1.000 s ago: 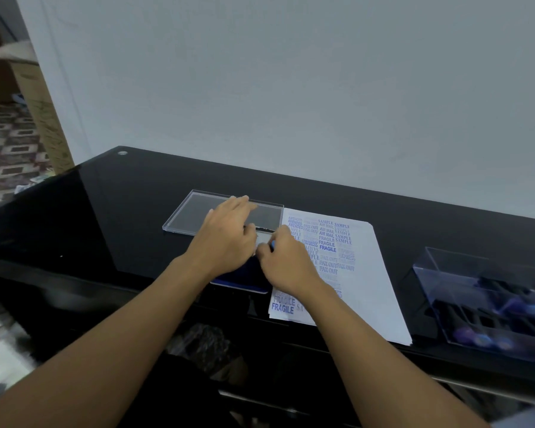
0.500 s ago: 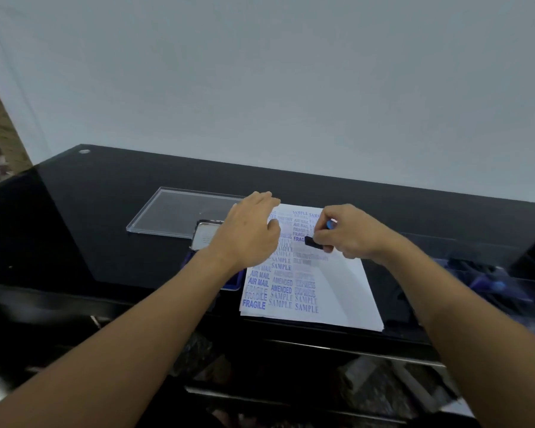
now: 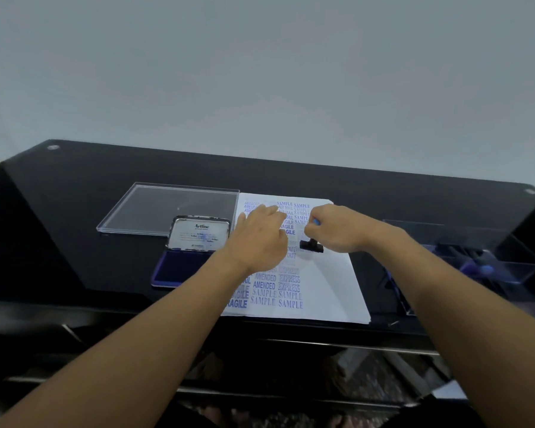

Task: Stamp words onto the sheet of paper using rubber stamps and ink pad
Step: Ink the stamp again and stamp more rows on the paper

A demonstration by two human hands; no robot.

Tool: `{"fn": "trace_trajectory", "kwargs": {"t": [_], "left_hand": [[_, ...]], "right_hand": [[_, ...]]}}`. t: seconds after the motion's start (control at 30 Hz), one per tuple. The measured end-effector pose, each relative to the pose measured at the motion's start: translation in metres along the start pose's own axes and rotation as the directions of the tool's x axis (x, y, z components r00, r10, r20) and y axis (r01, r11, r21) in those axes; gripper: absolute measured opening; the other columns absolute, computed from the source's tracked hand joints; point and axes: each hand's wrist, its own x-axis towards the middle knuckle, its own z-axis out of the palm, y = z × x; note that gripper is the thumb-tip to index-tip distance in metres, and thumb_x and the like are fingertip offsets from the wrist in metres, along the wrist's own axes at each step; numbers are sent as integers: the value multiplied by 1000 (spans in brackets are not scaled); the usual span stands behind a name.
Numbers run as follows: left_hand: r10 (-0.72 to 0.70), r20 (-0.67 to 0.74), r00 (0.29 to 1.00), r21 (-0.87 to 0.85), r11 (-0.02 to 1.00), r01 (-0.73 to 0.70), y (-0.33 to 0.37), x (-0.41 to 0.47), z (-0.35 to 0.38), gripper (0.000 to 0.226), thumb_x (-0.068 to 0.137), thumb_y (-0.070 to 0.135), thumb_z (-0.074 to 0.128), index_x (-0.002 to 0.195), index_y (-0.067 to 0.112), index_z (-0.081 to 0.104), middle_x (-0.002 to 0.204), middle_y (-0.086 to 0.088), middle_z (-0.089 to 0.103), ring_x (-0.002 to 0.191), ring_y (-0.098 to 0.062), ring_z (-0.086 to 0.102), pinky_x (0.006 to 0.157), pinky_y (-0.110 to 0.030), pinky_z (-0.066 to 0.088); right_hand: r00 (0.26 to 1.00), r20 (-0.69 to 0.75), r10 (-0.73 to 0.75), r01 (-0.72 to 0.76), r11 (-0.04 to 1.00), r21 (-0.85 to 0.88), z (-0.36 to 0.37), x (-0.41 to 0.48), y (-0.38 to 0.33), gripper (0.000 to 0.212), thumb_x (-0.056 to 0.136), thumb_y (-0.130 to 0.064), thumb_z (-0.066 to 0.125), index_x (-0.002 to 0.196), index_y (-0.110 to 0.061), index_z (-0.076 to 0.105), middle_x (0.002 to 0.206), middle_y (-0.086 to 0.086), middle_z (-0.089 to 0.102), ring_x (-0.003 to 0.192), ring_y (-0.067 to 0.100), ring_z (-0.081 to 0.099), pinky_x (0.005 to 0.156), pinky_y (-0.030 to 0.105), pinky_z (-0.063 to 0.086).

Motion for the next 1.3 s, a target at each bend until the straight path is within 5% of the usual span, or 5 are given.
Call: {"fn": "trace_trajectory", "kwargs": {"t": [0.23, 0.5, 1.0, 1.17, 1.3], "left_hand": [[-38, 70, 997, 91, 995, 31, -10, 7, 17, 51, 104, 27, 27, 154, 17, 26, 165, -3, 12, 152, -23, 2, 121, -55, 4], [-4, 42, 999, 79, 997, 0, -7, 9, 23, 48, 101, 21, 32, 148, 12, 35, 160, -7, 24, 148, -26, 14, 120, -57, 10], [-18, 35, 999, 25, 1000, 17, -6, 7, 29, 50, 102, 19, 31, 152, 13, 30, 164, -5, 15, 152, -23, 4, 121, -56, 4], [-14, 9, 1000, 35, 999, 14, -10, 8, 36, 46, 101, 20, 30, 145, 14, 38, 156, -4, 30, 145, -23, 19, 120, -56, 8], [-16, 5, 1000, 32, 999, 16, -11, 6, 39, 48, 102, 21, 28, 150, 15, 33, 162, -3, 21, 150, -22, 10, 122, -54, 3]], "right_hand": [[998, 32, -46, 49, 993, -106, 7, 4, 0, 21, 101, -26, 44, 87, -10, 47, 87, 9, 55, 70, 20, 45, 61, 32, 36], [998, 36, -58, 62, 990, -128, 9, 7, -3, 21, 101, -25, 45, 84, -12, 45, 86, 6, 54, 66, 16, 42, 57, 29, 35], [998, 39, -42, 48, 986, -161, 17, 14, -1, 24, 100, -27, 47, 78, -17, 42, 85, 5, 54, 65, 15, 44, 56, 29, 34], [999, 35, -34, 39, 986, -160, 22, 14, 0, 26, 100, -27, 47, 77, -20, 37, 81, 3, 50, 64, 16, 44, 55, 28, 33], [1000, 9, -14, 15, 993, -119, 27, 11, -1, 28, 101, -24, 46, 76, -20, 34, 79, 3, 46, 62, 17, 43, 53, 29, 33]]}}
